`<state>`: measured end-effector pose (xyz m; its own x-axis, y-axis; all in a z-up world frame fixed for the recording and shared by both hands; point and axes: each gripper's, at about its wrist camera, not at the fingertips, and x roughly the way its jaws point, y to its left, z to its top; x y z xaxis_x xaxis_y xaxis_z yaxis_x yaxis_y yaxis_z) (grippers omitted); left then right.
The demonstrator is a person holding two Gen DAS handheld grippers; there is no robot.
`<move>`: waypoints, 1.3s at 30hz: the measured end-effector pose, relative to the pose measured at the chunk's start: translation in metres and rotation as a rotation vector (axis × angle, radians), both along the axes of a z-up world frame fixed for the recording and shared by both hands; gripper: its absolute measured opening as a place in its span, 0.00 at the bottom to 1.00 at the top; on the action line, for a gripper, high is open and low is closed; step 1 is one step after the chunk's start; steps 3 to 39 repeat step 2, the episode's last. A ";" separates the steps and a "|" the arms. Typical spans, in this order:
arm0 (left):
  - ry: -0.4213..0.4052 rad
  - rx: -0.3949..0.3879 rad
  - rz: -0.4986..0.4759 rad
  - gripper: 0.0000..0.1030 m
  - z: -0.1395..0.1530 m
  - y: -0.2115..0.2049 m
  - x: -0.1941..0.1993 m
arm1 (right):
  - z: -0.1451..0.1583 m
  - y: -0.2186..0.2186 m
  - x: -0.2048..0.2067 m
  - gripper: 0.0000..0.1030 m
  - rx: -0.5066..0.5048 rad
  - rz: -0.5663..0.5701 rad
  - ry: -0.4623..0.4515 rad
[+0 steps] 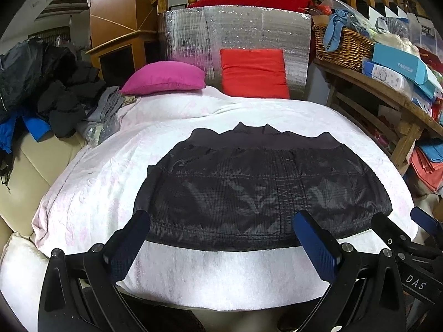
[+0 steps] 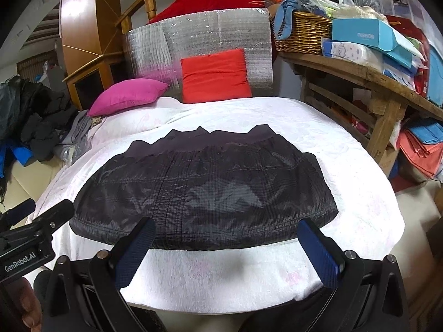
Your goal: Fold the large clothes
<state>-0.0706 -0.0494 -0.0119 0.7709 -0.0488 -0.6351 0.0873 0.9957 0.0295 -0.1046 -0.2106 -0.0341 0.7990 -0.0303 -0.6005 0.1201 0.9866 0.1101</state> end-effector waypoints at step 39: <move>-0.002 0.003 -0.006 1.00 0.000 -0.002 0.000 | 0.000 0.000 0.000 1.00 -0.001 0.000 -0.002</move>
